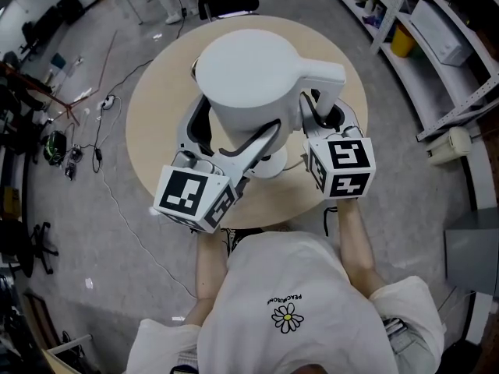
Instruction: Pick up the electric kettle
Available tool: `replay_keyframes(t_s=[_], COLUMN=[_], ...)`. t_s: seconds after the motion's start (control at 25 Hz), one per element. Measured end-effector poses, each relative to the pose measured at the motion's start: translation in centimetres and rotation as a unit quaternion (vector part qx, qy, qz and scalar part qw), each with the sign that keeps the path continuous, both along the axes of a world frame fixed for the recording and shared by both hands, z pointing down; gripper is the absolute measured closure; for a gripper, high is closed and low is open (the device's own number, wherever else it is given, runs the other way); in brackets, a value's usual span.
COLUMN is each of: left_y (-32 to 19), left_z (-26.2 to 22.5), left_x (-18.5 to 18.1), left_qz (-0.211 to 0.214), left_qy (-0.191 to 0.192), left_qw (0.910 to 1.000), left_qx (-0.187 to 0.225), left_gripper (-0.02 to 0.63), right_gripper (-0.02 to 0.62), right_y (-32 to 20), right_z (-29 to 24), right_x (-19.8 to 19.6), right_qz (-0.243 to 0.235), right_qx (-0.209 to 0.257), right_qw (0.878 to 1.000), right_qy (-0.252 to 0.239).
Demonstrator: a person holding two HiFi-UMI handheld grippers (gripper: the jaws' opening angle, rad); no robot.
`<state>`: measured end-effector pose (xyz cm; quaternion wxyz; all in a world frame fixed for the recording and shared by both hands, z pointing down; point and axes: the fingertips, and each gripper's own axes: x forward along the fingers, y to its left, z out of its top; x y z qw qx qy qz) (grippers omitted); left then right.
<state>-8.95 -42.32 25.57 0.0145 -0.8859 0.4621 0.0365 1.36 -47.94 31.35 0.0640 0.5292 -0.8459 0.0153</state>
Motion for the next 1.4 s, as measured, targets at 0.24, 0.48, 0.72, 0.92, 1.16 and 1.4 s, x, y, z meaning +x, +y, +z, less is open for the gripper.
replay_keyframes(t_s=[0.24, 0.48, 0.72, 0.92, 1.16, 1.4], left_y=[0.2, 0.2, 0.2, 0.4, 0.5, 1.1], left_z=[-0.6, -0.7, -0.7, -0.8, -0.9, -0.8], left_x=[0.0, 0.1, 0.3, 0.8, 0.3, 0.6], left_qz=[-0.004, -0.005, -0.005, -0.006, -0.007, -0.009], left_qy=[-0.003, -0.005, -0.009, -0.016, -0.019, -0.021], left_qw=[1.0, 1.0, 0.9999, 0.9998, 0.9997, 0.9997], left_qx=[0.003, 0.004, 0.008, 0.011, 0.009, 0.012], left_gripper=[0.075, 0.075, 0.075, 0.075, 0.077, 0.077], right_gripper=[0.515, 0.515, 0.515, 0.515, 0.517, 0.517], right_y=[0.1, 0.1, 0.1, 0.2, 0.2, 0.8], right_z=[-0.4, -0.6, -0.6, -0.6, -0.7, -0.7], right_x=[-0.1, 0.0, 0.1, 0.5, -0.1, 0.2], right_qz=[-0.005, -0.007, -0.006, -0.007, -0.008, -0.011], right_qx=[0.003, 0.006, 0.01, 0.009, 0.011, 0.014], right_qw=[1.0, 1.0, 1.0, 1.0, 1.0, 1.0], right_qy=[-0.006, -0.004, -0.004, -0.006, 0.003, 0.002])
